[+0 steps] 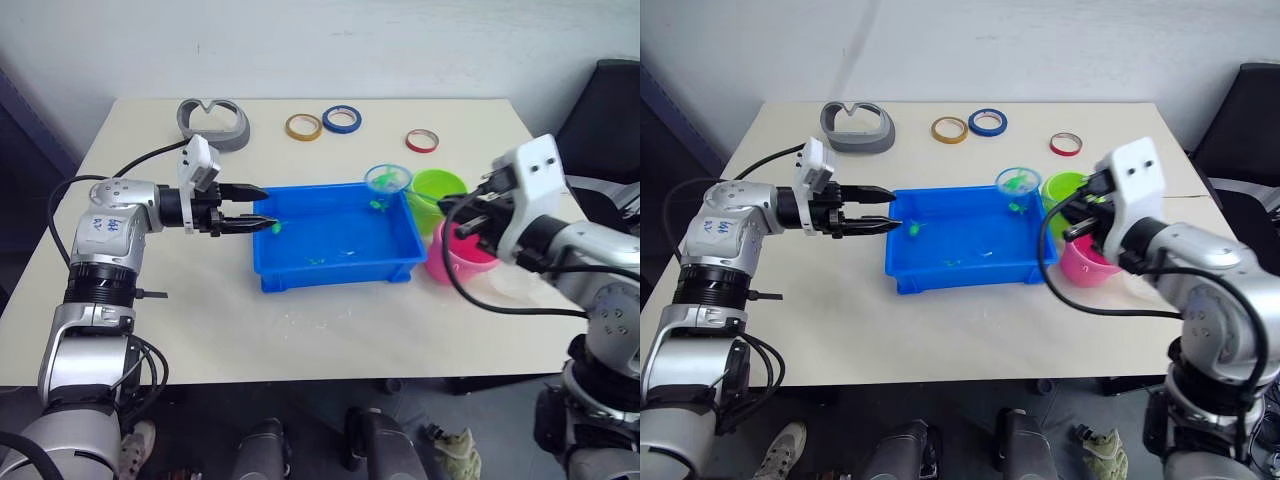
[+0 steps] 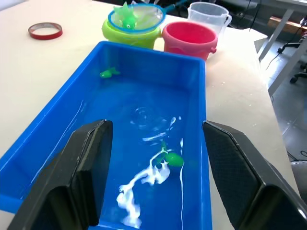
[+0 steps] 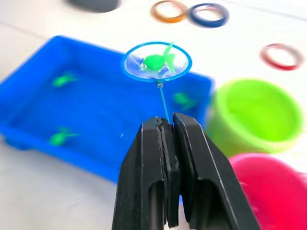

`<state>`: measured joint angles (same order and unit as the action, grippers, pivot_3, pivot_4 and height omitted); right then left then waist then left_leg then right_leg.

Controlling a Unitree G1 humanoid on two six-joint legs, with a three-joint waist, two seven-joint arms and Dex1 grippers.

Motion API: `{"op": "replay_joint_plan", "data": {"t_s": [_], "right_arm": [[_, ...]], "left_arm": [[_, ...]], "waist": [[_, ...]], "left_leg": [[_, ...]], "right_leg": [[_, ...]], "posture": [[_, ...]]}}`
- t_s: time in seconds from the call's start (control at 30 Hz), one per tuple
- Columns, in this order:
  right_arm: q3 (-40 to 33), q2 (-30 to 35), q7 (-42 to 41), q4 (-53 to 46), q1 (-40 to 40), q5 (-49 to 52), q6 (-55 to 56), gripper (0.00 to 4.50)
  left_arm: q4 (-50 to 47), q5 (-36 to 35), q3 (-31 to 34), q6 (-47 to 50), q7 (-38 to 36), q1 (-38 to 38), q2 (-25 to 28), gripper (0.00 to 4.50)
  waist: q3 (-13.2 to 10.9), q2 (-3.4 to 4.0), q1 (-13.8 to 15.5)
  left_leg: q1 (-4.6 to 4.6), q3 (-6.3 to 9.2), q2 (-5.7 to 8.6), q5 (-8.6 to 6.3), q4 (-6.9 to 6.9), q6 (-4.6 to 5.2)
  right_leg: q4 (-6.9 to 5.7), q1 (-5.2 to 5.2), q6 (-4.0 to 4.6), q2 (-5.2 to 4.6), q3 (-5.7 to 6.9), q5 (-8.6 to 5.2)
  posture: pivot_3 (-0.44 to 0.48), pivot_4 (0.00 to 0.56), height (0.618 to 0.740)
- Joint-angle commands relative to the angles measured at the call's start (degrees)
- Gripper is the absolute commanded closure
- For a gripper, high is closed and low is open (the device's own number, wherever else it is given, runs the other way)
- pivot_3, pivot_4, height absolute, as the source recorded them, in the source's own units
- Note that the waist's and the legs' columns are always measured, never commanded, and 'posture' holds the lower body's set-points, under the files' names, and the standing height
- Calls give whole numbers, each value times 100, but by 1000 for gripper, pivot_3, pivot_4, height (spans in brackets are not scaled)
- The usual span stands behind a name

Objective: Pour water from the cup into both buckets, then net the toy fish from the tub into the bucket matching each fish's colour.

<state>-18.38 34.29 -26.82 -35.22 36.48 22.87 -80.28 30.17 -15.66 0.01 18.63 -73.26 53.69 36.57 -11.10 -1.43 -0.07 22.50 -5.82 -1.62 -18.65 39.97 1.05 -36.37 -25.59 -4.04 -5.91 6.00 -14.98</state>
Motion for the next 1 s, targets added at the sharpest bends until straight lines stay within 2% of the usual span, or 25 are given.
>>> {"op": "replay_joint_plan", "data": {"t_s": [0.03,0.27,0.37,0.5,0.63,0.83,1.0], "right_arm": [[-40,395,-16,540,-21,-206,806,4500],[668,1084,-45,1525,-268,-796,2189,4500],[1459,1652,-107,1924,-474,-1537,3117,4500],[2107,2015,-205,2153,-493,-2158,3881,4500],[2874,2592,-252,2394,-527,-3297,4889,4500],[3427,3114,-161,2662,-490,-4765,6368,4500],[3320,3169,-160,2795,-577,-5334,6980,4500]], "left_arm": [[-37,-112,56,-34,-61,190,-73,1216],[-150,-87,91,-24,-42,114,-70,1216],[-231,-85,112,-13,-20,42,-21,1216],[-284,-98,112,-12,3,-14,-6,1216],[-306,-100,96,-35,30,-43,-32,1216],[-318,-94,74,-71,37,-70,-68,1216],[-325,-94,74,-82,41,-82,-78,1216]], "waist": [[0,0,-2],[0,0,-27],[0,0,-17],[-1,1,-20],[-2,2,-11],[-2,3,-10],[-2,3,-13]], "left_leg": [[0,-3,0,-1,0,2],[-4,-10,-7,2,-5,-4],[-4,-9,-6,2,-4,-4],[-3,-13,-7,1,-5,-3],[-3,-14,-6,2,-5,-3],[-3,-17,-5,2,-3,-4],[-3,-18,-7,4,-2,-8]], "right_leg": [[1,0,-1,0,-2,1],[5,-1,-3,9,-5,1],[9,-1,-3,8,-5,2],[38,-1,-6,7,-7,3],[39,-2,-6,7,-7,3],[39,-2,-7,6,-8,4],[39,-2,-7,7,-8,4]], "posture": [[0,150,713],[0,150,713],[0,150,713],[0,150,713],[0,150,713],[0,150,713],[0,150,713]]}}
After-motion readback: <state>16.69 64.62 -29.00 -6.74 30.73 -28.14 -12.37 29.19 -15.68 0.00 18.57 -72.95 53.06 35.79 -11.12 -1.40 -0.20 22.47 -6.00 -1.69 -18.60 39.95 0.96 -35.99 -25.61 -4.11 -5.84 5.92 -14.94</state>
